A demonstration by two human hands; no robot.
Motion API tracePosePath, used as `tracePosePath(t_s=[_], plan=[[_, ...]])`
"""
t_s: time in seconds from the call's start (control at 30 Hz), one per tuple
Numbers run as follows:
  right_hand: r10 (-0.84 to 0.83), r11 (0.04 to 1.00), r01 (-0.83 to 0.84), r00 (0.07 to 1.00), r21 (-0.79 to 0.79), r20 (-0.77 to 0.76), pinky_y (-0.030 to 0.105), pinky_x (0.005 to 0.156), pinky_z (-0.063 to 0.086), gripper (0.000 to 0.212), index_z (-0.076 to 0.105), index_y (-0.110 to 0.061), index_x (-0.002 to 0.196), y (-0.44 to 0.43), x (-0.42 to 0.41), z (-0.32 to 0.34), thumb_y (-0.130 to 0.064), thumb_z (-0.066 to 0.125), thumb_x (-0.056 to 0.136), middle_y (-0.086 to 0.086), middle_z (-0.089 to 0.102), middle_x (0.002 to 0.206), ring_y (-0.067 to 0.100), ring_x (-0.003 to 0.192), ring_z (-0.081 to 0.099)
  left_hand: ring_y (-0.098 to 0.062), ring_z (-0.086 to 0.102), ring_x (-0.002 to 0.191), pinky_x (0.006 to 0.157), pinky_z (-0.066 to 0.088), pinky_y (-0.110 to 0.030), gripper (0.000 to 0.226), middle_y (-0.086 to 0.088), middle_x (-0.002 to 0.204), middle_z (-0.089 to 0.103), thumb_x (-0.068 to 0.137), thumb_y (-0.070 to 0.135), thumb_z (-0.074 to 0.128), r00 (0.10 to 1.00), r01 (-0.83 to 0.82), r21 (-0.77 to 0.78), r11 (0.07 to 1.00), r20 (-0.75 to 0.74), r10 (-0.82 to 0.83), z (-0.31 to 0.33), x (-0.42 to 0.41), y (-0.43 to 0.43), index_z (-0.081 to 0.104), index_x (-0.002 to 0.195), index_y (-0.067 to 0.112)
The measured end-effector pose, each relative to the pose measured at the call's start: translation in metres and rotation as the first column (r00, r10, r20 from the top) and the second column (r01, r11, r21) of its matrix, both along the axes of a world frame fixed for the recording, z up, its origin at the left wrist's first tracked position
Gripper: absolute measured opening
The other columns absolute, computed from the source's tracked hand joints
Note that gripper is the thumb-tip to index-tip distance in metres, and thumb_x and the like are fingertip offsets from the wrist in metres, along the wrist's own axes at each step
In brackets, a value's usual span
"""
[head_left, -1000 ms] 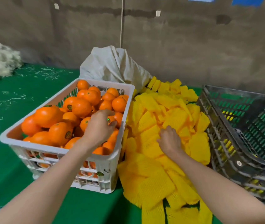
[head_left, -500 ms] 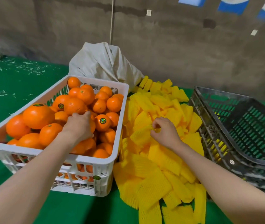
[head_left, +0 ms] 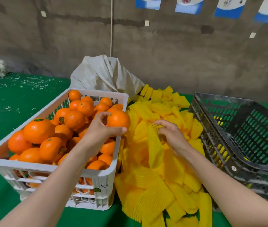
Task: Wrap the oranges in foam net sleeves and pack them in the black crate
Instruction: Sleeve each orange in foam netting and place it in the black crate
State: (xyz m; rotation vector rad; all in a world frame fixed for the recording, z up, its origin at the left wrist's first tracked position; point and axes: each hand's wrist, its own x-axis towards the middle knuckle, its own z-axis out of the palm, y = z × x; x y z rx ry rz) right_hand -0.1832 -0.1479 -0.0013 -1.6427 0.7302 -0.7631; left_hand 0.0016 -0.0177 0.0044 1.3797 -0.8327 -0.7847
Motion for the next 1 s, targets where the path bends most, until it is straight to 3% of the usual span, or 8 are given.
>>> tracePosePath(t_s=[0.1, 0.27, 0.37, 0.43, 0.63, 0.77, 0.87, 1.0], plan=[[0.110, 0.988, -0.116, 0.992, 0.099, 0.066, 0.014, 0.049, 0.041, 0.037, 0.062, -0.015, 0.082, 0.007, -0.007, 0.018, 0.012, 0.037, 0.086, -0.005, 0.062, 0.059, 0.003, 0.050, 0.054, -0.019, 0.069, 0.088, 0.071, 0.055, -0.029, 0.067, -0.003, 0.112, 0.061, 0.055, 0.012, 0.077, 0.968, 0.116, -0.117, 0.986, -0.211, -0.139, 0.004, -0.023, -0.010, 0.055, 0.114, 0.031], [0.298, 0.954, -0.299, 0.954, -0.020, -0.035, 0.010, 0.055, 0.042, 0.032, 0.060, -0.019, 0.085, 0.014, -0.025, 0.035, 0.005, 0.039, 0.090, -0.018, 0.063, 0.063, -0.005, 0.057, 0.055, -0.025, 0.067, 0.077, 0.055, 0.051, -0.031, 0.070, -0.013, 0.106, 0.067, 0.062, 0.000, 0.070, 0.886, 0.212, -0.165, 0.963, -0.383, -0.261, 0.002, -0.056, -0.027, 0.057, 0.123, 0.032], [0.335, 0.941, -0.337, 0.940, -0.025, -0.057, 0.009, 0.056, 0.042, 0.032, 0.059, -0.017, 0.085, 0.019, -0.030, 0.033, 0.006, 0.038, 0.091, -0.017, 0.063, 0.062, -0.006, 0.057, 0.055, -0.020, 0.063, 0.063, 0.051, 0.050, -0.029, 0.064, -0.013, 0.090, 0.063, 0.076, -0.012, 0.051, 0.855, 0.185, -0.142, 0.972, -0.464, -0.231, -0.002, -0.073, -0.037, 0.056, 0.126, 0.026], [0.324, 0.946, -0.325, 0.945, 0.002, -0.041, 0.013, 0.061, 0.044, 0.030, 0.060, -0.016, 0.085, 0.019, -0.035, 0.030, 0.005, 0.040, 0.091, -0.015, 0.065, 0.064, -0.002, 0.061, 0.058, -0.022, 0.063, 0.071, 0.060, 0.051, -0.031, 0.052, -0.013, 0.096, 0.064, 0.082, -0.002, 0.045, 0.790, 0.164, -0.171, 0.972, -0.567, -0.233, -0.005, -0.083, -0.042, 0.058, 0.126, 0.023], [0.359, 0.932, -0.361, 0.931, -0.025, -0.068, 0.010, 0.065, 0.043, 0.027, 0.058, -0.012, 0.092, 0.027, -0.046, 0.021, 0.007, 0.039, 0.093, -0.013, 0.064, 0.080, -0.008, 0.072, 0.059, -0.010, 0.069, 0.092, 0.066, 0.055, -0.025, 0.040, 0.000, 0.107, 0.067, 0.090, 0.007, 0.055, 0.882, 0.051, -0.124, 0.991, -0.459, -0.103, -0.018, -0.103, -0.047, 0.060, 0.119, 0.035], [0.117, 0.872, -0.199, 0.972, -0.447, -0.206, 0.032, 0.065, 0.038, 0.025, 0.058, -0.024, 0.094, 0.030, -0.046, 0.011, -0.004, 0.044, 0.096, 0.008, 0.058, 0.075, 0.015, 0.068, 0.050, -0.011, 0.065, 0.098, 0.077, 0.055, -0.029, 0.032, 0.000, 0.109, 0.067, 0.090, 0.010, 0.056, 0.886, -0.040, -0.109, 0.993, -0.464, -0.015, -0.020, -0.115, -0.048, 0.061, 0.113, 0.031], [-0.060, 0.843, -0.021, 0.989, -0.537, -0.133, 0.034, 0.054, 0.031, 0.026, 0.055, -0.038, 0.086, 0.029, -0.046, -0.002, -0.015, 0.047, 0.095, 0.013, 0.042, 0.061, 0.012, 0.057, 0.034, -0.021, 0.058, 0.114, 0.099, 0.047, -0.044, 0.029, -0.004, 0.122, 0.063, 0.091, 0.017, 0.057, 0.891, -0.039, -0.122, 0.992, -0.454, -0.021, -0.020, -0.122, -0.046, 0.060, 0.117, 0.028], [-0.266, 0.786, 0.213, 0.964, -0.581, -0.006, 0.048, 0.057, 0.042, 0.008, 0.048, -0.032, 0.089, 0.025, -0.043, -0.002, -0.028, 0.052, 0.095, 0.014, 0.054, 0.065, 0.029, 0.058, 0.048, -0.023, 0.055, 0.122, 0.105, 0.042, -0.049, 0.041, -0.007, 0.131, 0.058, 0.087, 0.041, 0.052, 0.900, 0.032, -0.181, 0.983, -0.422, -0.106, -0.018, -0.127, -0.040, 0.055, 0.124, 0.024]])
